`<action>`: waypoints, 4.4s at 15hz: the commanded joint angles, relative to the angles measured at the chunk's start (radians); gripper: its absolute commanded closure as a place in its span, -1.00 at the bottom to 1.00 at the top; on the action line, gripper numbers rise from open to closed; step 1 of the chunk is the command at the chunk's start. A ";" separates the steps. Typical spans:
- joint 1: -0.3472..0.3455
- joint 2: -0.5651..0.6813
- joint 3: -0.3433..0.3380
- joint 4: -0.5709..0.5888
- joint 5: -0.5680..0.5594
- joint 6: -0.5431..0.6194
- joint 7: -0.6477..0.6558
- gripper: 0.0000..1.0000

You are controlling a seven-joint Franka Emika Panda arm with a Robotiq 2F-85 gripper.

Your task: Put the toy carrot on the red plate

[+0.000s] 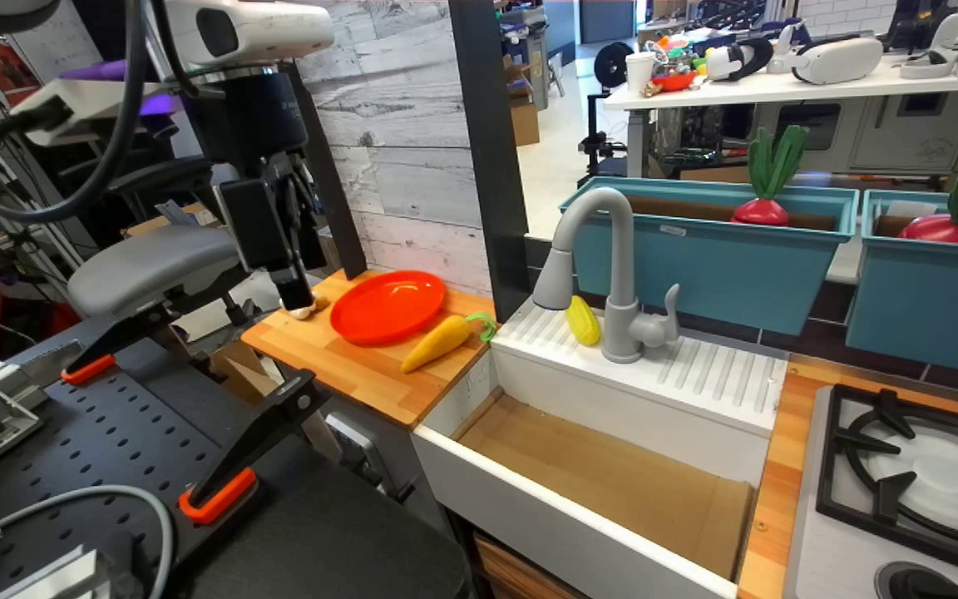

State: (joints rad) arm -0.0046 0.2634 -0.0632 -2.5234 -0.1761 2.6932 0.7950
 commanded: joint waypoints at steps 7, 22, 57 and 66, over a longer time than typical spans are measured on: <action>0.058 0.099 -0.060 0.114 0.021 0.083 -0.003 -1.00; 0.068 0.530 -0.031 0.551 0.233 0.070 -0.129 -1.00; 0.161 0.516 0.106 0.497 0.447 0.257 -0.236 0.94; 0.130 0.660 0.115 0.696 0.476 0.185 -0.243 0.94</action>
State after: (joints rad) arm 0.1480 0.8558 0.0412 -1.9196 0.2666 2.9312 0.5855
